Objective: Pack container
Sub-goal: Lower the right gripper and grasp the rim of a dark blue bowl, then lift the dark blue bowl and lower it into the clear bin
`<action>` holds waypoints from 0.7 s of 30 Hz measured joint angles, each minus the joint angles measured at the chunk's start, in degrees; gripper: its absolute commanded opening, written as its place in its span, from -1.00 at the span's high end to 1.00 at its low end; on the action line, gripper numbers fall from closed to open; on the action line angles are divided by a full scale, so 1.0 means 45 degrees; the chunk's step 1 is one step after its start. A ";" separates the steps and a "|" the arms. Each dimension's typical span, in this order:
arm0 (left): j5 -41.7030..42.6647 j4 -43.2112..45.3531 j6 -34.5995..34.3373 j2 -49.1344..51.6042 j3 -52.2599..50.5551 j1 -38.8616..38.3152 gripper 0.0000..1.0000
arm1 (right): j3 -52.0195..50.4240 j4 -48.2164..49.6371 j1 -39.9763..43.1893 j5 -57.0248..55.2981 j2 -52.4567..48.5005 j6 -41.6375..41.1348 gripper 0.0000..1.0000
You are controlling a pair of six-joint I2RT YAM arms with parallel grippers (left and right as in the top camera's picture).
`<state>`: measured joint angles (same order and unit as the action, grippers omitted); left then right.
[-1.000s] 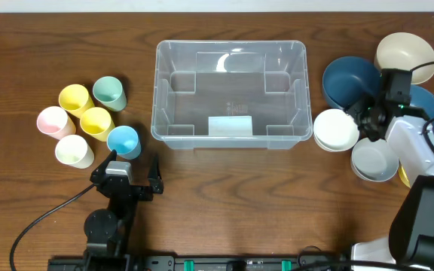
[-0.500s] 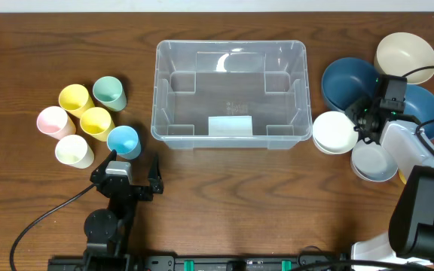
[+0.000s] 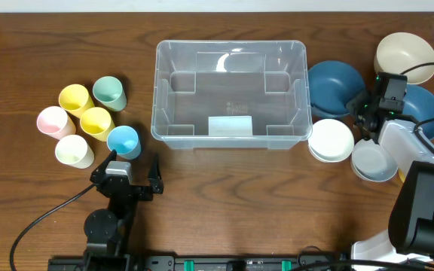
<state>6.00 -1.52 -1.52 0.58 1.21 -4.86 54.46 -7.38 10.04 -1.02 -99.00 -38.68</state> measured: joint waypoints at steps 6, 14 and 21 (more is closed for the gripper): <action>0.0000 0.0000 0.0000 0.0000 0.0000 0.0000 -0.96 | 0.0005 0.0165 0.0044 -0.0019 0.0024 0.0194 0.97; 0.0000 0.0005 0.0000 0.0000 0.0000 0.0000 -0.96 | 0.0539 -0.1724 0.0573 -0.0029 0.1987 0.0971 0.97; 0.0000 0.0005 0.0000 0.0000 0.0000 0.0000 -0.96 | 0.2195 -0.2895 0.0782 0.0291 0.5396 0.1719 0.97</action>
<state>6.00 -1.50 -1.52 0.58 1.21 -4.86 64.34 -20.40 13.56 0.30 -74.72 -30.94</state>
